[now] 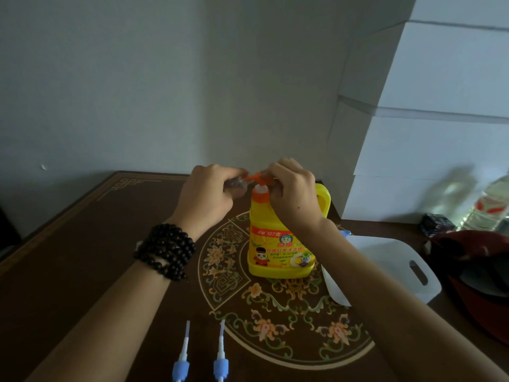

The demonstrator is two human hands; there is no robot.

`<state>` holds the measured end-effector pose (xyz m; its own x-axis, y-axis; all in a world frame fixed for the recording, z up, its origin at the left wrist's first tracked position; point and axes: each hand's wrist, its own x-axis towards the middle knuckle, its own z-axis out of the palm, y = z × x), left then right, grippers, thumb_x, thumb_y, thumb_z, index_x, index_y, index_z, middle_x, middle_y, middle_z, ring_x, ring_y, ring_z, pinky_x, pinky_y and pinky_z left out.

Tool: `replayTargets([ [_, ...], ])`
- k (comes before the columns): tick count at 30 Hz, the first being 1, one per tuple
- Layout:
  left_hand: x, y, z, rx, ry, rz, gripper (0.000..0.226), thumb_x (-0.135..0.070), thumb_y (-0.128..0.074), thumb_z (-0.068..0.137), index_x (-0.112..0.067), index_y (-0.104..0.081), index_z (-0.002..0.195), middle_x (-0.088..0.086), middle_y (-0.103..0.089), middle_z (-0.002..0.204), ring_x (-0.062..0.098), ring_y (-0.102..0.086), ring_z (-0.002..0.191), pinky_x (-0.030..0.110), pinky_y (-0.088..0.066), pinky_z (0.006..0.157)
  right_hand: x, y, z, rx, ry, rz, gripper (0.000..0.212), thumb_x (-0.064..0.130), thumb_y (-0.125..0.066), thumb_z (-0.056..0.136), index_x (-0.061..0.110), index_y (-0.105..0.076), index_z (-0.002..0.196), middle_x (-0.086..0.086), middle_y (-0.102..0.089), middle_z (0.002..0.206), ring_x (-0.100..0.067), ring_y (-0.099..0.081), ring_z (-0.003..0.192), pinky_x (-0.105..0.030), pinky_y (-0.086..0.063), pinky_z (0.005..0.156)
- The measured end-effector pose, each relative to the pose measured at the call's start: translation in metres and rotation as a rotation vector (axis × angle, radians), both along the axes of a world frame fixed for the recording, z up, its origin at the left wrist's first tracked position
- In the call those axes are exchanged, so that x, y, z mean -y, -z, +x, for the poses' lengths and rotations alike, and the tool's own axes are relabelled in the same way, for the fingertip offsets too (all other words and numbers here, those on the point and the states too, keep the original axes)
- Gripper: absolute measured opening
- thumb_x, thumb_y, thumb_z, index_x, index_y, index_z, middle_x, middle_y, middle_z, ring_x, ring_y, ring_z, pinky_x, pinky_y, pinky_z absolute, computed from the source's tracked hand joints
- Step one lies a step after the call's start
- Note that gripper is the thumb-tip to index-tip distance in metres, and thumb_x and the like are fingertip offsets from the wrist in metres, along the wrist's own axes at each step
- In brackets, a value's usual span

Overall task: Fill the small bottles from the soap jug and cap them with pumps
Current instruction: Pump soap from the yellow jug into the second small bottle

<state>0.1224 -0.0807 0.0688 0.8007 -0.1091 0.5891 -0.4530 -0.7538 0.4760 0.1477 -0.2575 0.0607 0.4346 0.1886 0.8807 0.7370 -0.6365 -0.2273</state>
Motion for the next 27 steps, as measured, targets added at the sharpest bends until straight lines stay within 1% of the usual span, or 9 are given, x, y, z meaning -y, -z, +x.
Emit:
replayTargets([
  [4,-0.002,0.015,0.002,-0.009,0.028,-0.050,0.030,-0.019,-0.077,0.088,-0.030,-0.076,0.117,-0.005,-0.080,0.104,0.013,-0.075,0.096,0.043,-0.062,0.085,-0.003,0.009,0.001,0.009,-0.001,0.005,0.018,0.000,-0.044,0.074,-0.001,-0.058,0.062,-0.011,-0.055,0.065,-0.027,-0.050,0.062,-0.036,-0.040,0.052],
  [6,-0.002,0.017,0.002,-0.018,0.026,-0.061,0.030,-0.019,-0.077,0.088,-0.031,-0.076,0.116,-0.007,-0.080,0.104,0.012,-0.074,0.097,0.043,-0.062,0.085,-0.004,0.009,0.001,0.004,0.005,-0.002,0.021,0.002,-0.042,0.074,-0.001,-0.058,0.062,-0.010,-0.055,0.065,-0.027,-0.051,0.061,-0.038,-0.041,0.051],
  [8,-0.002,0.015,0.001,-0.039,0.018,-0.063,0.030,-0.020,-0.077,0.088,-0.032,-0.076,0.115,-0.007,-0.080,0.104,0.012,-0.074,0.098,0.041,-0.062,0.086,-0.003,0.010,0.000,-0.002,0.021,-0.002,0.023,0.005,-0.042,0.076,-0.001,-0.061,0.064,-0.010,-0.058,0.066,-0.026,-0.053,0.062,-0.037,-0.043,0.051],
  [12,-0.001,0.000,0.001,-0.012,-0.004,-0.041,0.031,-0.021,-0.076,0.088,-0.029,-0.076,0.118,-0.002,-0.080,0.104,0.016,-0.074,0.097,0.041,-0.061,0.085,-0.001,-0.001,-0.003,-0.038,0.046,-0.036,0.008,-0.006,-0.065,0.076,0.001,-0.068,0.073,-0.008,-0.062,0.074,-0.023,-0.057,0.069,-0.026,-0.044,0.058],
  [15,-0.003,-0.010,0.003,-0.021,-0.011,-0.017,0.031,-0.021,-0.077,0.086,-0.031,-0.076,0.115,0.000,-0.080,0.103,0.019,-0.074,0.096,0.042,-0.061,0.084,0.000,-0.014,0.002,-0.034,0.071,-0.093,0.021,-0.018,-0.066,0.067,0.003,-0.066,0.067,-0.007,-0.061,0.070,-0.021,-0.054,0.064,-0.022,-0.037,0.054],
  [18,-0.003,-0.010,0.003,-0.041,-0.004,-0.029,0.032,-0.021,-0.077,0.088,-0.029,-0.075,0.118,0.001,-0.080,0.106,0.018,-0.074,0.098,0.041,-0.061,0.087,0.002,-0.014,0.003,-0.033,0.087,-0.118,0.021,-0.017,-0.069,0.067,0.004,-0.067,0.068,-0.006,-0.062,0.070,-0.020,-0.054,0.064,-0.021,-0.038,0.054],
  [22,-0.002,-0.004,0.006,-0.022,-0.009,-0.004,0.030,-0.022,-0.077,0.087,-0.030,-0.076,0.116,-0.001,-0.080,0.104,0.017,-0.074,0.097,0.040,-0.061,0.086,0.000,-0.012,0.006,-0.030,0.065,-0.104,0.013,-0.008,-0.066,0.066,0.004,-0.062,0.062,-0.006,-0.059,0.064,-0.022,-0.052,0.057,-0.022,-0.030,0.053],
  [24,-0.002,0.002,0.006,-0.018,-0.021,-0.001,0.030,-0.022,-0.078,0.087,-0.032,-0.077,0.116,-0.002,-0.081,0.103,0.016,-0.074,0.097,0.038,-0.061,0.086,0.001,-0.009,0.007,-0.036,0.048,-0.103,0.009,-0.002,-0.062,0.067,0.003,-0.061,0.061,-0.007,-0.060,0.063,-0.025,-0.054,0.056,-0.026,-0.035,0.050],
  [27,-0.002,0.012,0.006,-0.017,-0.016,-0.001,0.033,-0.020,-0.078,0.086,-0.033,-0.076,0.117,-0.004,-0.081,0.103,0.014,-0.074,0.098,0.039,-0.062,0.084,0.000,0.000,0.007,-0.061,0.041,-0.082,0.015,-0.009,-0.064,0.069,0.003,-0.060,0.060,-0.008,-0.059,0.063,-0.026,-0.054,0.058,-0.032,-0.042,0.049],
])
